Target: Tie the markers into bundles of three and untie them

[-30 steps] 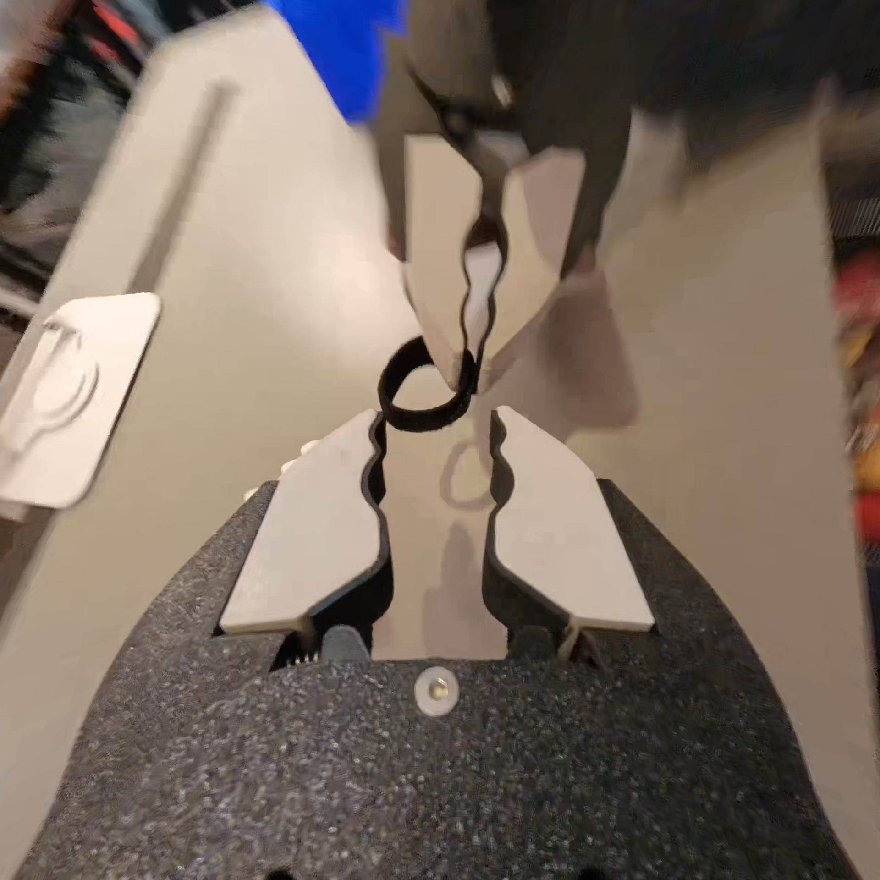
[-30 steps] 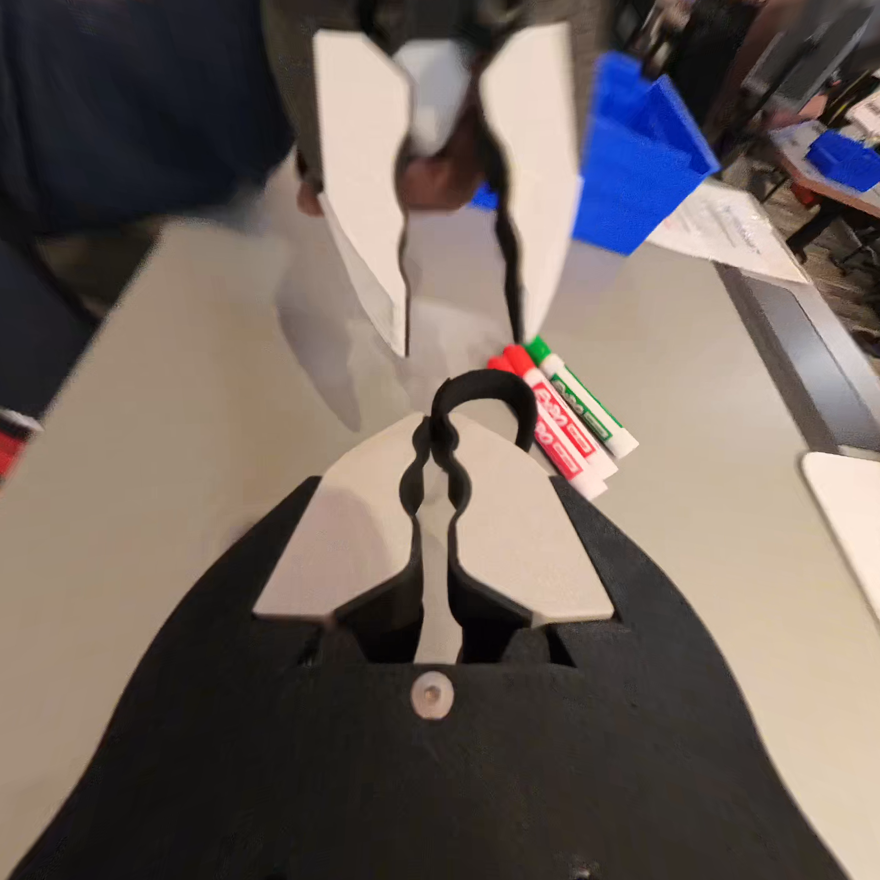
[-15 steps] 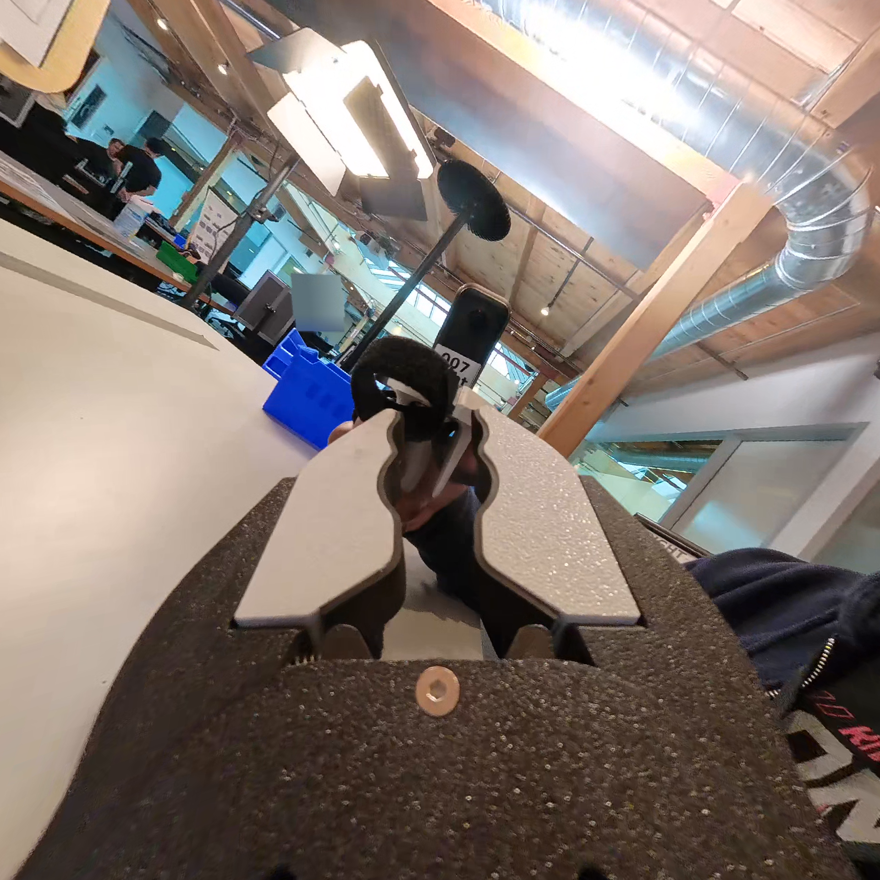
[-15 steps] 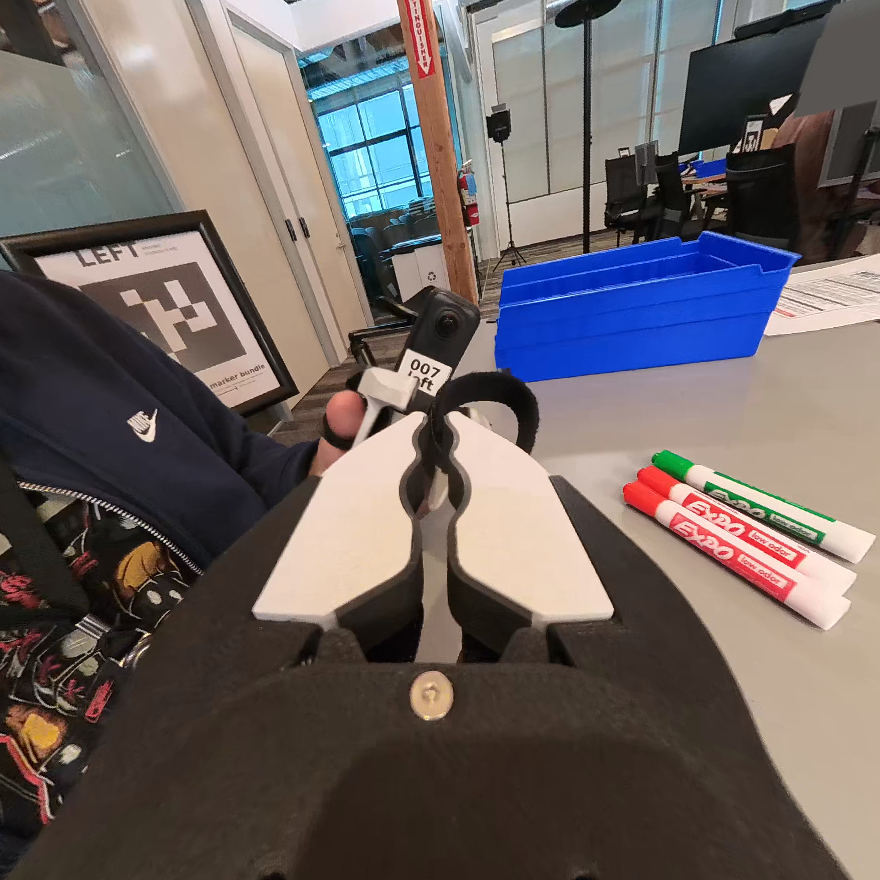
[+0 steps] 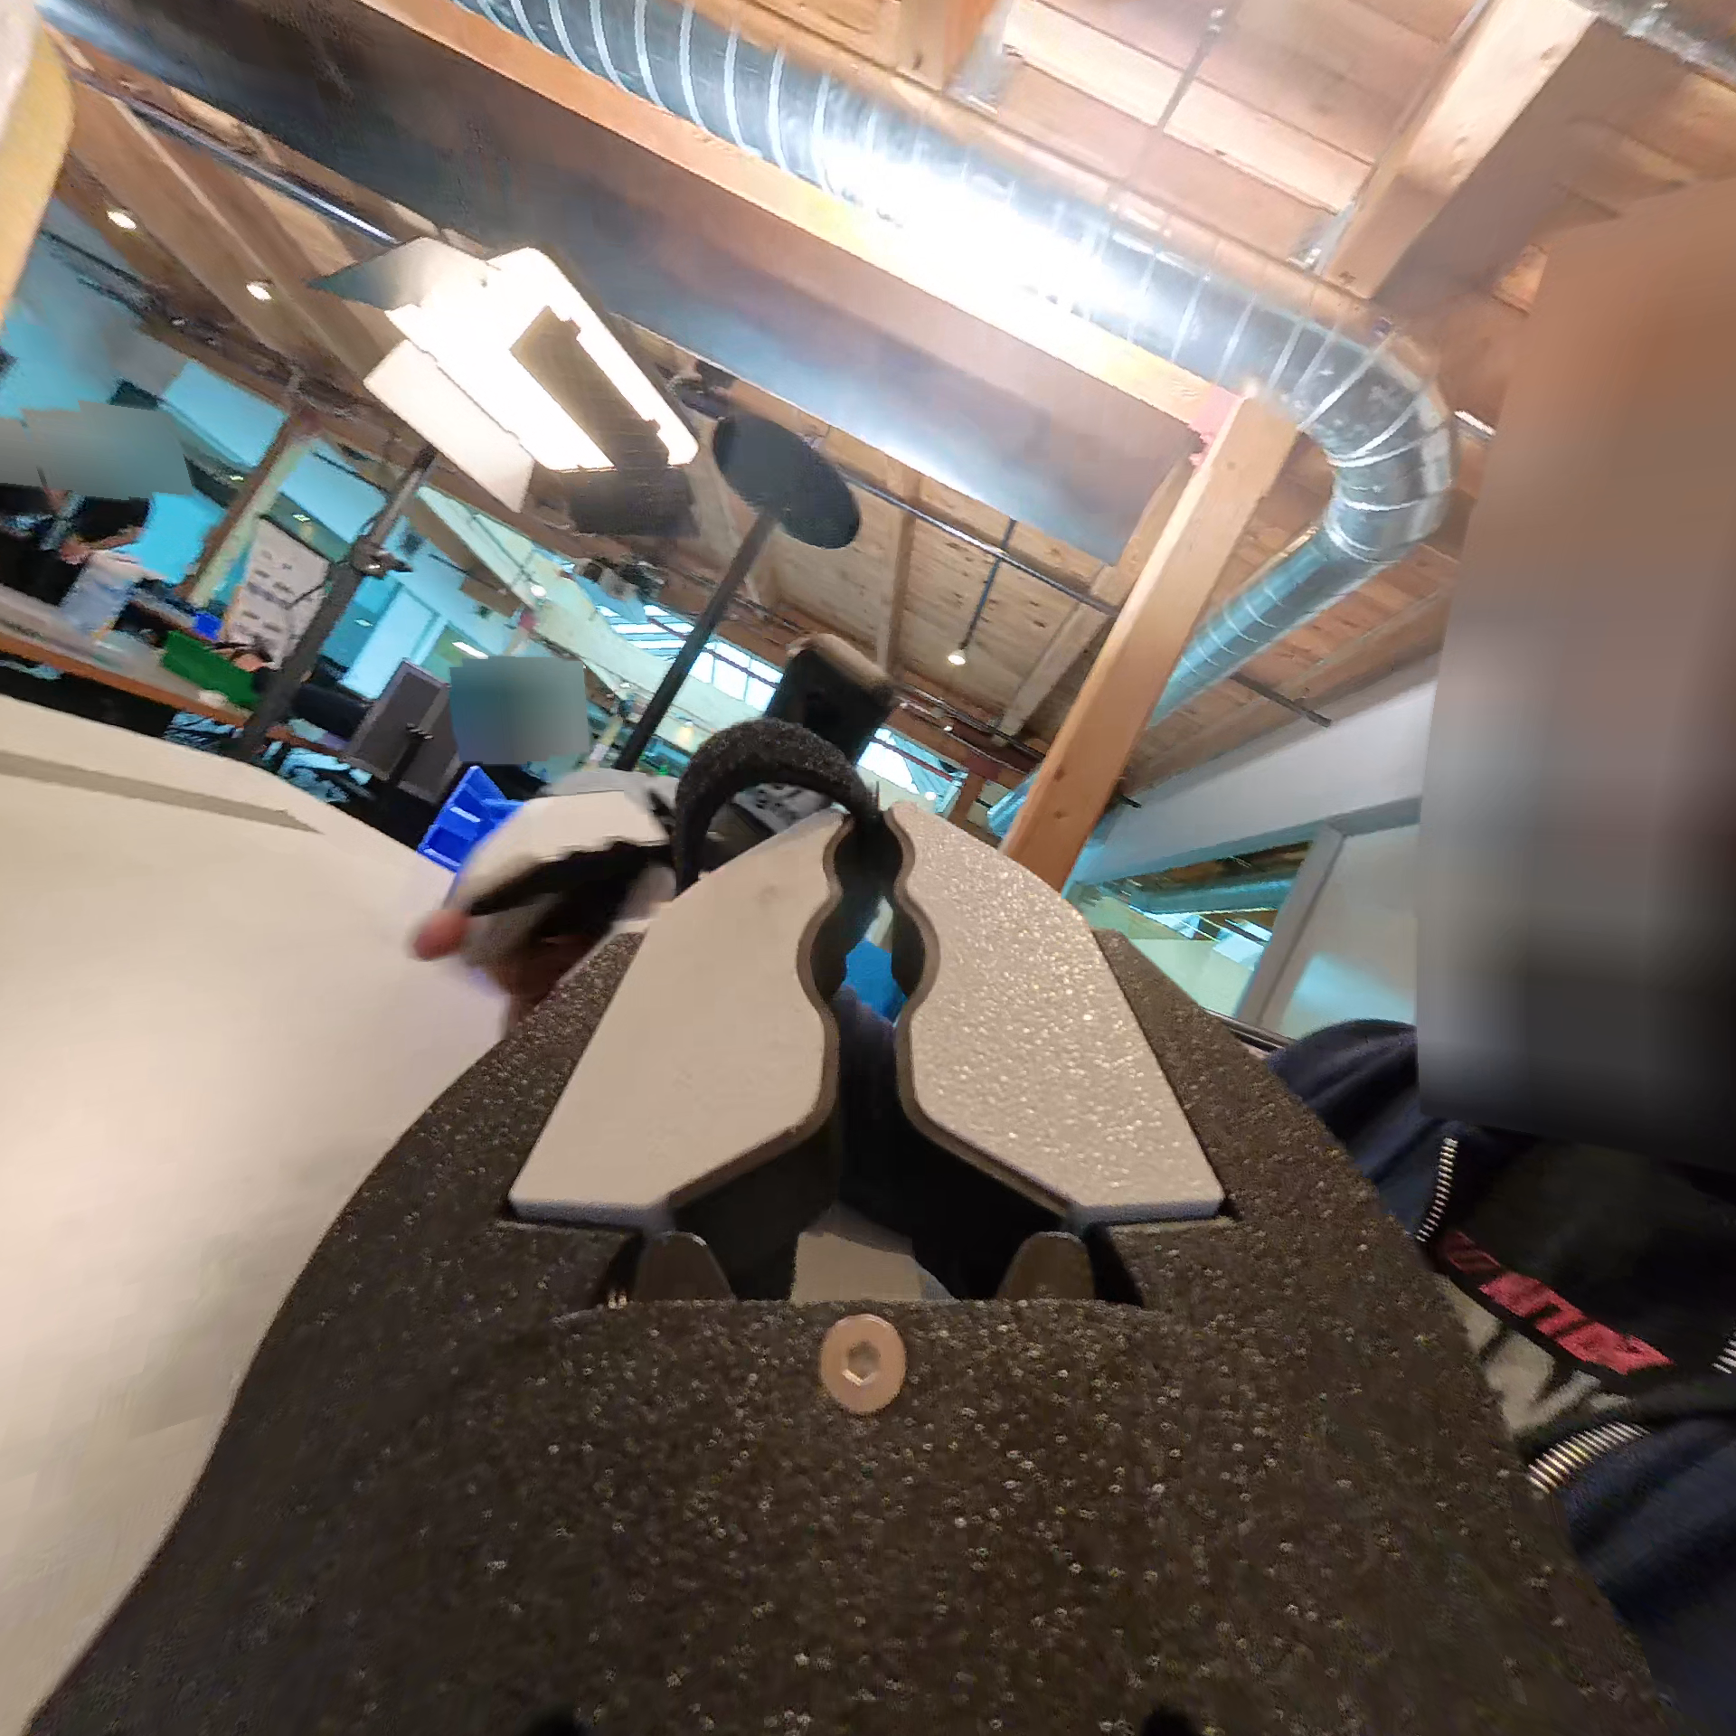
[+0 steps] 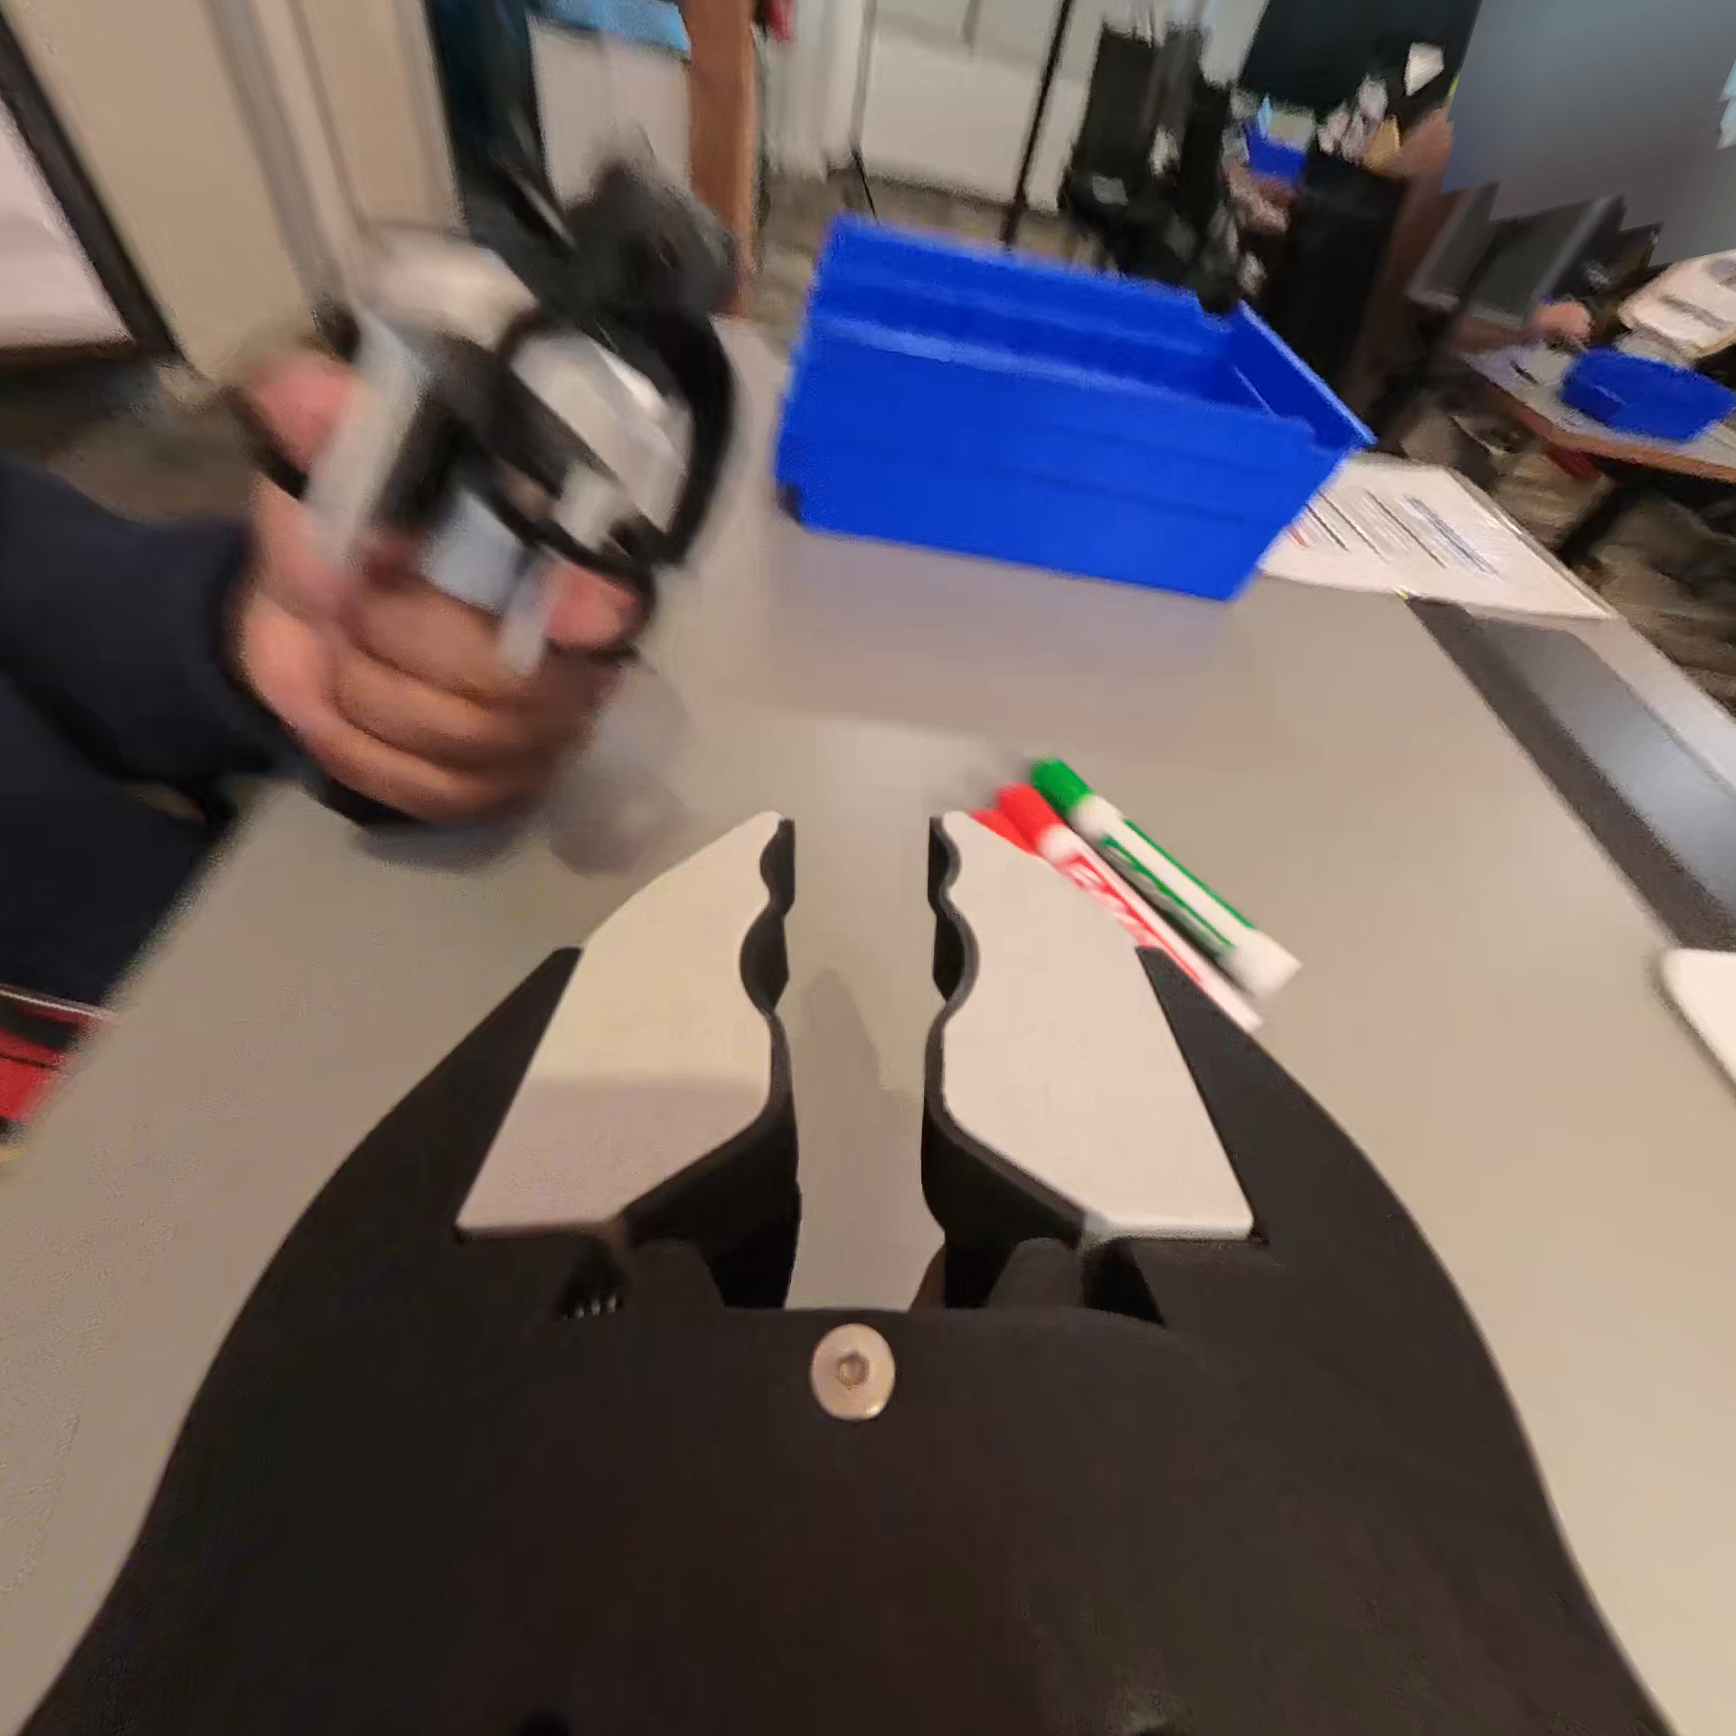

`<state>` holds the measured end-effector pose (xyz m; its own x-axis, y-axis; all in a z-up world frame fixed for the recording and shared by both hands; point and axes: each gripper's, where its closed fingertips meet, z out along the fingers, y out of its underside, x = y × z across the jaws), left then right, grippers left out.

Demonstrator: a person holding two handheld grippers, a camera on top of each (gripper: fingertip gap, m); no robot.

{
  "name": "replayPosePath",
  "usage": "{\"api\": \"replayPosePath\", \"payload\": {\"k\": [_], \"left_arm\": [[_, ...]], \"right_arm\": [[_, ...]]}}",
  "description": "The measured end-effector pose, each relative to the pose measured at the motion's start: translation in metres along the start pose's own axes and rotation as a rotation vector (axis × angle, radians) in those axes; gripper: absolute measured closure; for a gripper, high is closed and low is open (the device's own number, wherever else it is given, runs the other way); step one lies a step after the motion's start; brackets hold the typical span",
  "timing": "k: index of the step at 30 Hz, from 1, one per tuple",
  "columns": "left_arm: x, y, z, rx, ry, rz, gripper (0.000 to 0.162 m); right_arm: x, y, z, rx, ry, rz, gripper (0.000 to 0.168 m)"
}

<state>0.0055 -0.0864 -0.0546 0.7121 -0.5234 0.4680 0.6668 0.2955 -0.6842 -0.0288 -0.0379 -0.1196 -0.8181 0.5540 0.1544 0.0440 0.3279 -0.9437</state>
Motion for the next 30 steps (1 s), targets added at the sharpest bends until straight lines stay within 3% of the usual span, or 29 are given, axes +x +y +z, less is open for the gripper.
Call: {"api": "replayPosePath", "payload": {"k": [4,8,13,24,30], "left_arm": [[0.011,-0.017,-0.013,0.014,0.097,-0.020,0.158],[0.002,-0.025,-0.023,0.030,0.076,-0.054,0.158],[0.002,-0.029,-0.027,0.054,0.073,-0.054,0.158],[0.012,-0.028,-0.032,0.073,0.121,-0.068,0.158],[0.009,-0.026,-0.030,0.072,0.113,-0.083,0.158]], "right_arm": [[0.047,0.033,0.029,-0.278,0.089,-0.222,0.142],[0.060,0.065,0.065,-0.539,-0.024,-0.363,0.141],[0.075,0.082,0.091,-0.694,-0.077,-0.413,0.142],[0.065,0.089,0.081,-0.725,-0.061,-0.329,0.151],[0.046,0.048,0.060,-0.410,-0.068,-0.176,0.151]]}}
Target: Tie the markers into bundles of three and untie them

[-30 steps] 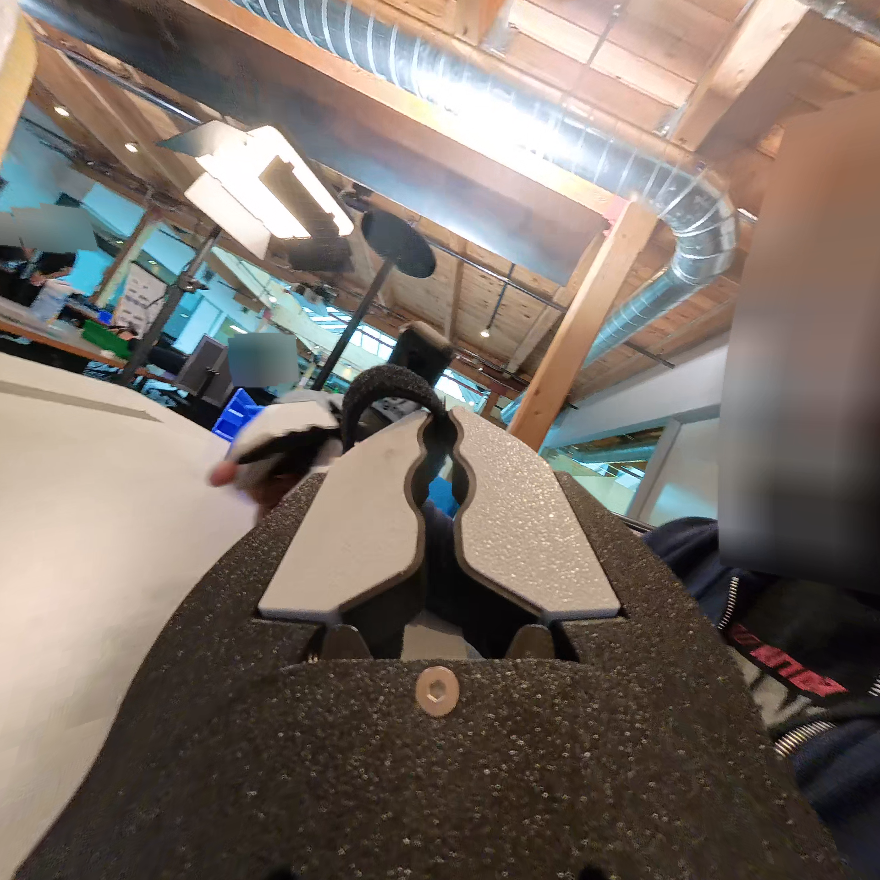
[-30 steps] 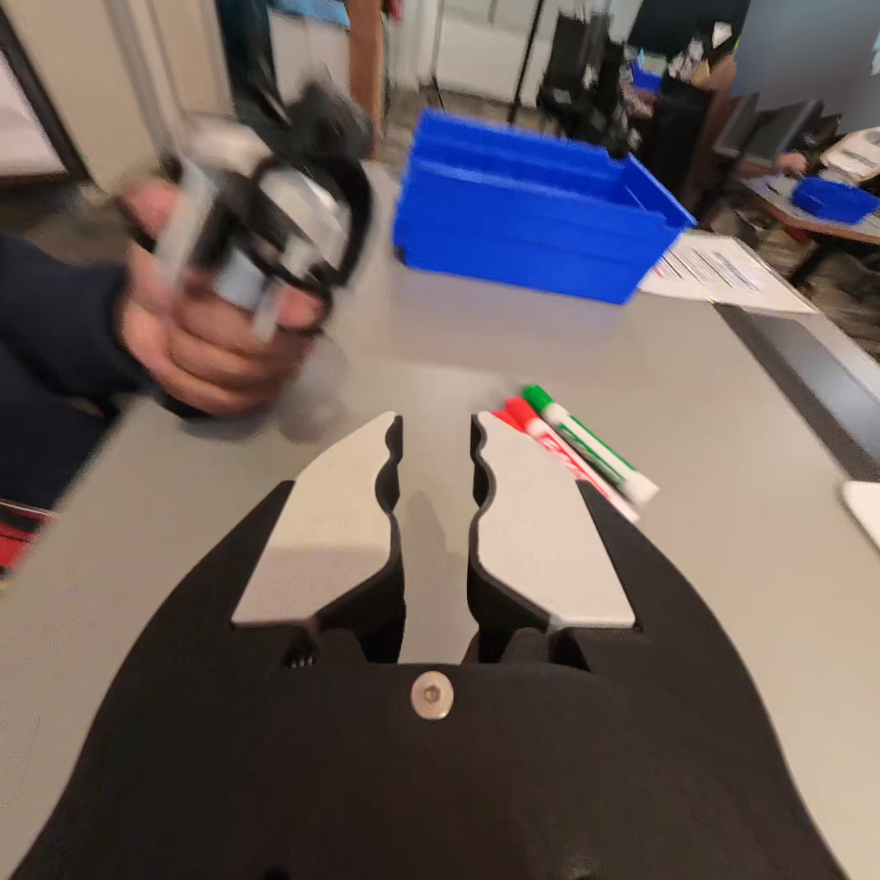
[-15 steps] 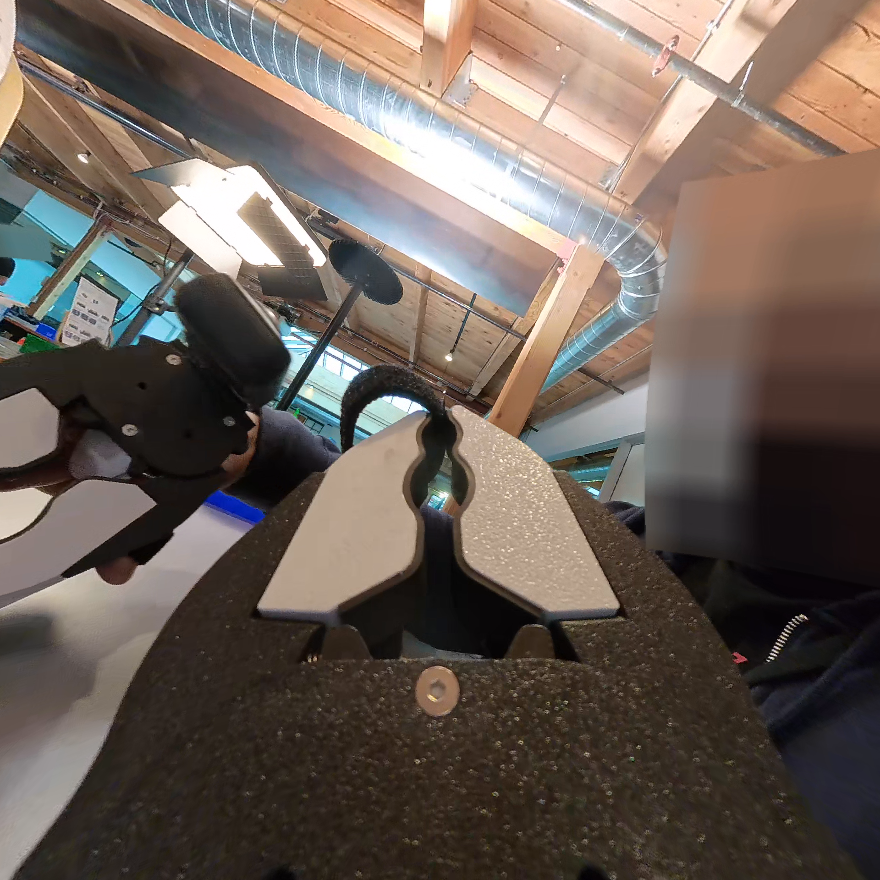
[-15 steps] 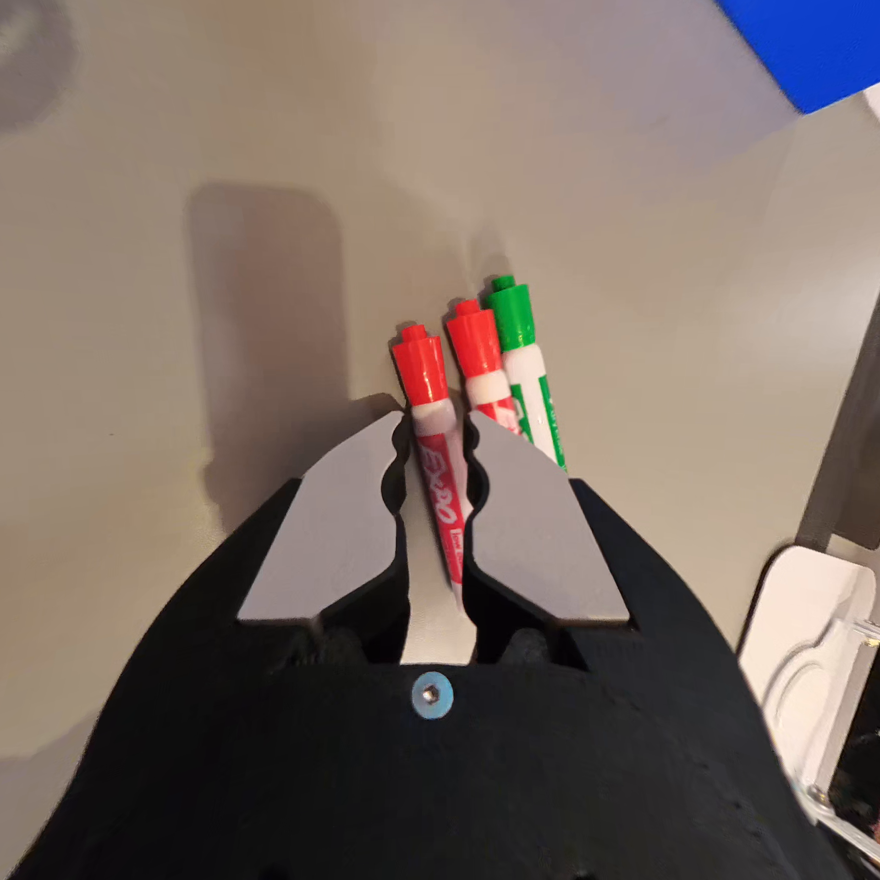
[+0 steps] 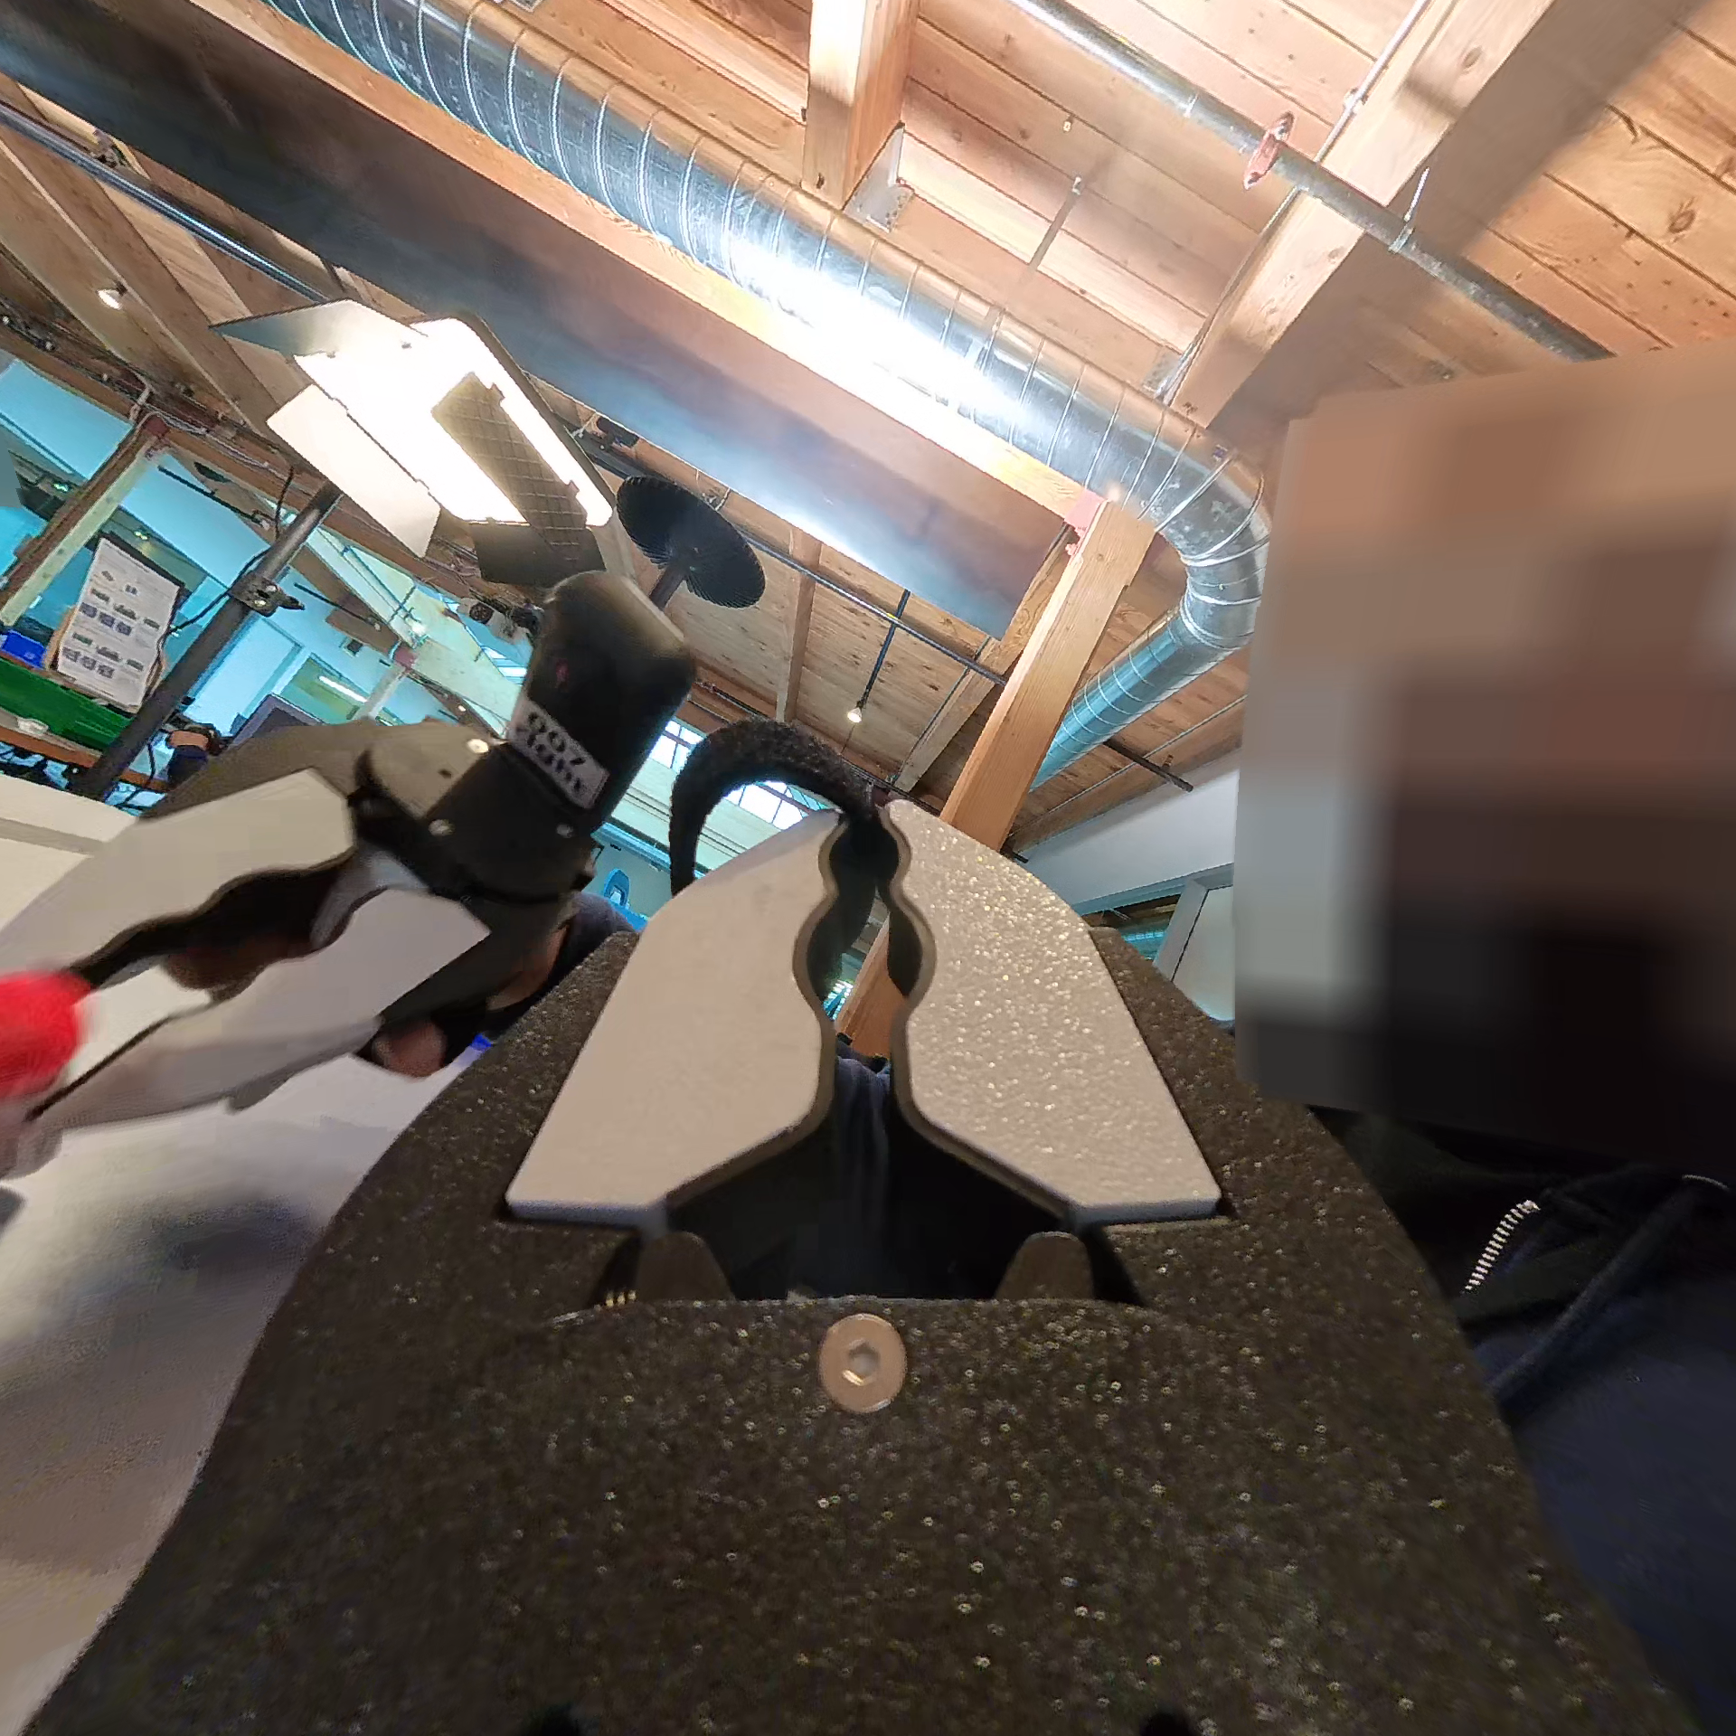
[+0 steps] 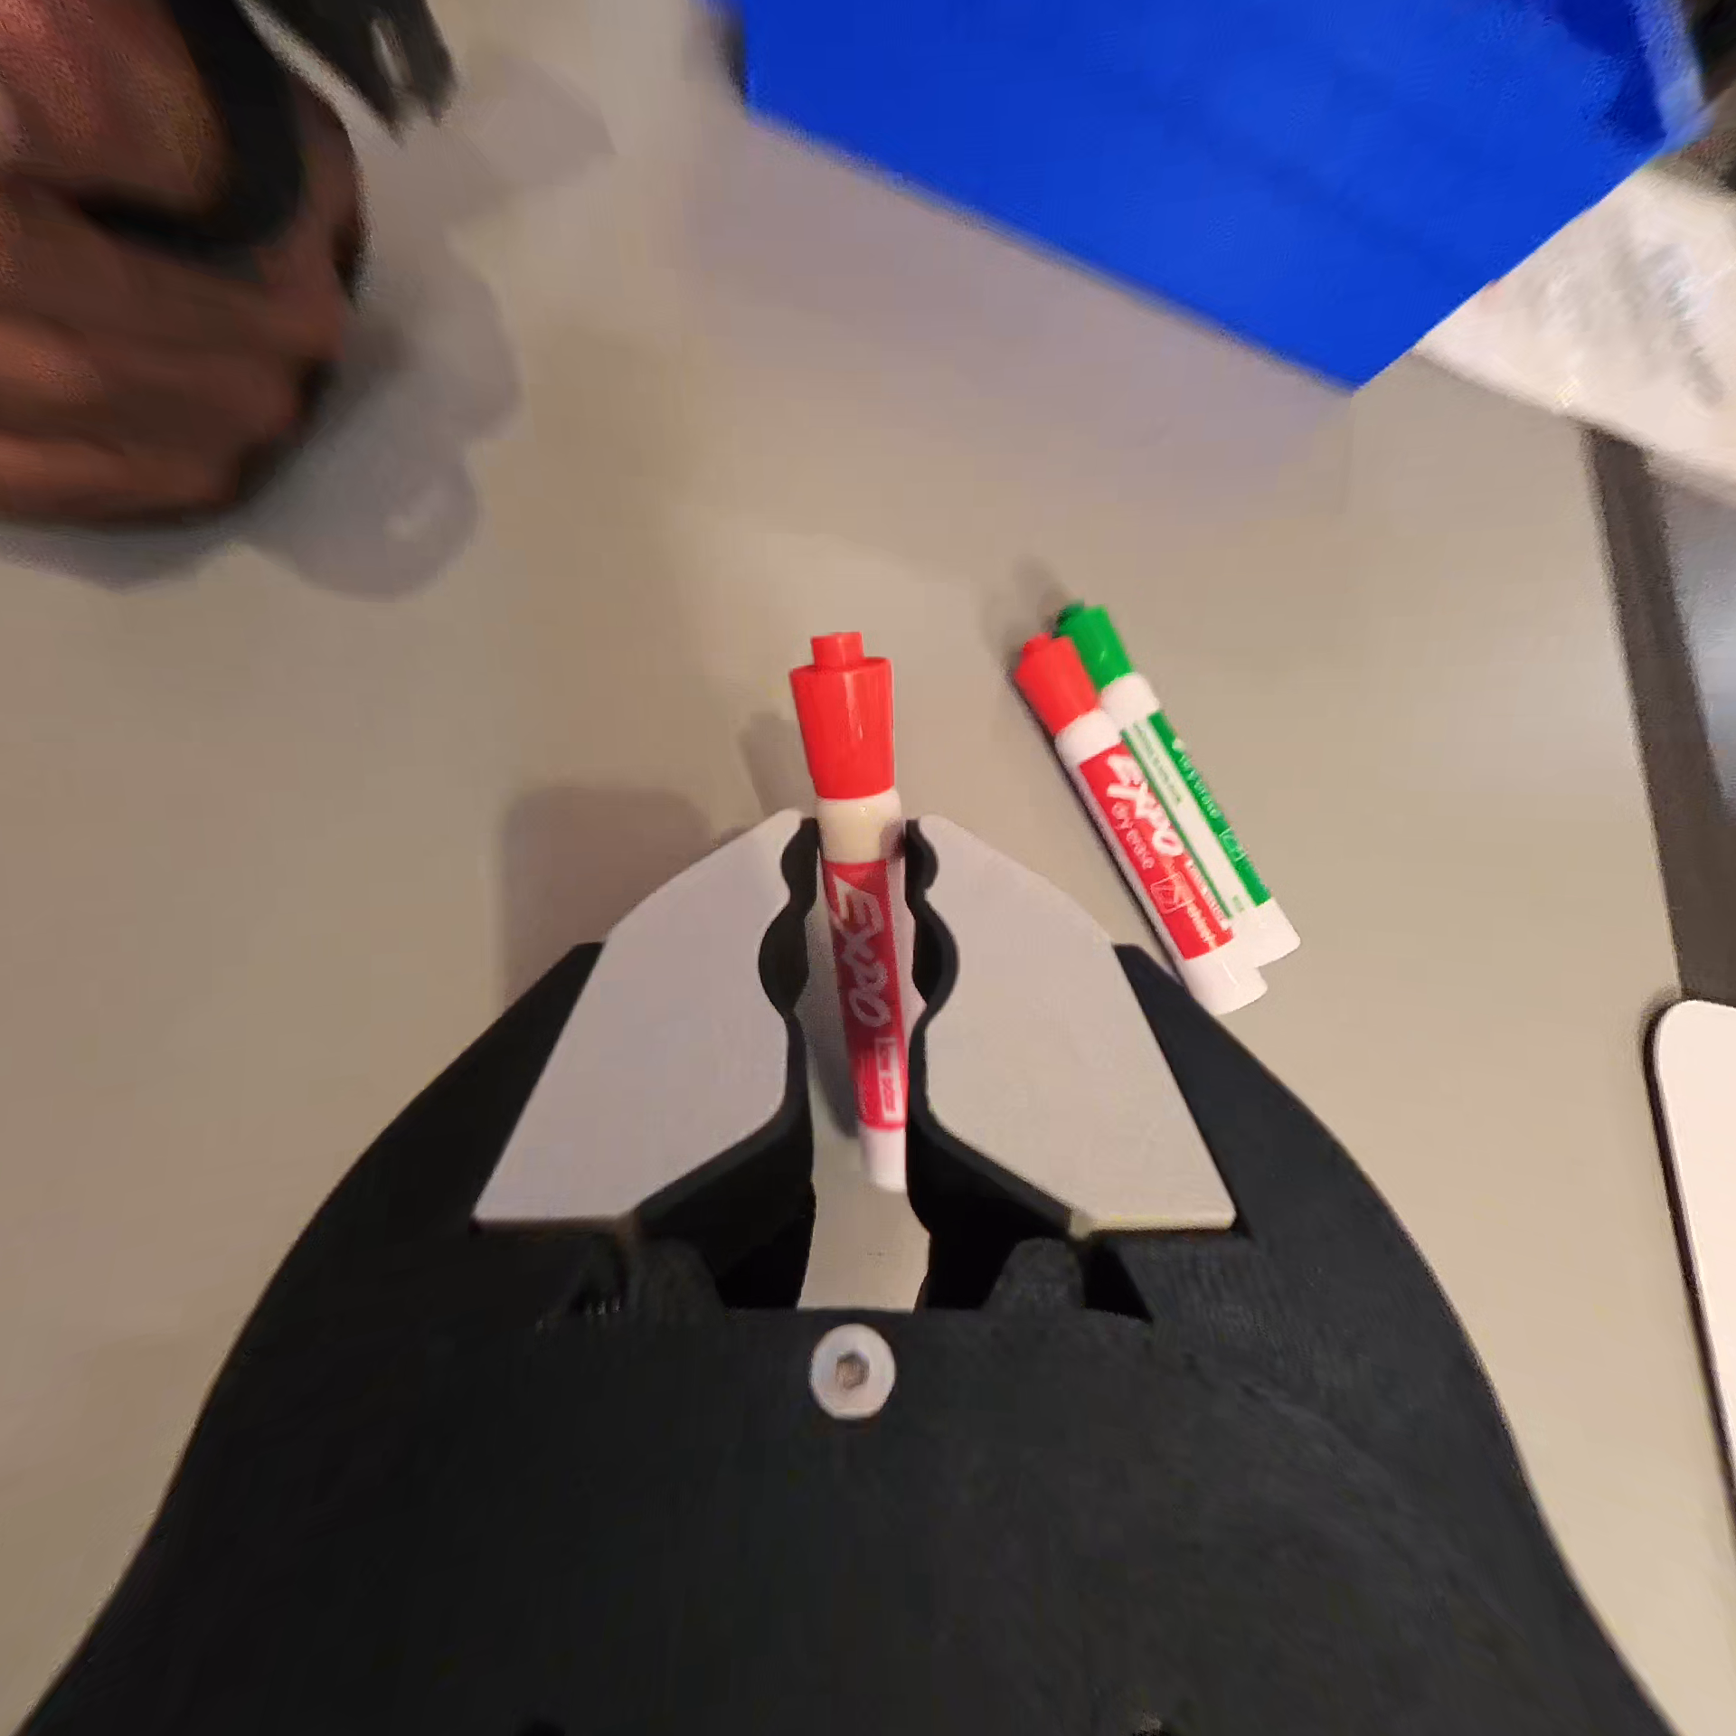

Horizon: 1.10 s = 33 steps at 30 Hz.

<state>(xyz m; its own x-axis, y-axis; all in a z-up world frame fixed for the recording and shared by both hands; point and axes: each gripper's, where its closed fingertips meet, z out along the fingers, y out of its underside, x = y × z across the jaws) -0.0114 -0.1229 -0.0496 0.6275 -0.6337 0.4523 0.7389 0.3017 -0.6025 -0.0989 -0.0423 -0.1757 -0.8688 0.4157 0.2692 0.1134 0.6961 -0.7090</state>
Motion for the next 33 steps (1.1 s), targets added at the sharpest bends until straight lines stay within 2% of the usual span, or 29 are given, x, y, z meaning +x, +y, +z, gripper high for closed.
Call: {"api": "replayPosePath", "payload": {"k": [9,13,17,20,24,33], "left_arm": [[0.024,0.003,0.007,0.059,0.185,-0.070,0.158],[0.037,-0.004,0.005,0.149,0.278,-0.093,0.158],[0.049,-0.003,0.006,0.176,0.350,-0.096,0.158],[0.053,-0.002,0.006,0.178,0.373,-0.091,0.158],[0.050,-0.001,0.007,0.170,0.354,-0.087,0.158],[0.030,0.011,0.015,0.051,0.178,-0.003,0.159]], "right_arm": [[-0.029,-0.128,-0.128,0.871,-0.111,0.282,0.152],[-0.042,-0.163,-0.170,1.078,-0.117,0.339,0.152],[-0.059,-0.177,-0.172,1.103,-0.209,0.391,0.152],[-0.067,-0.178,-0.157,1.036,-0.157,0.338,0.152],[-0.070,-0.178,-0.156,1.024,-0.168,0.330,0.152],[-0.057,-0.148,-0.159,1.023,-0.098,0.388,0.152]]}}
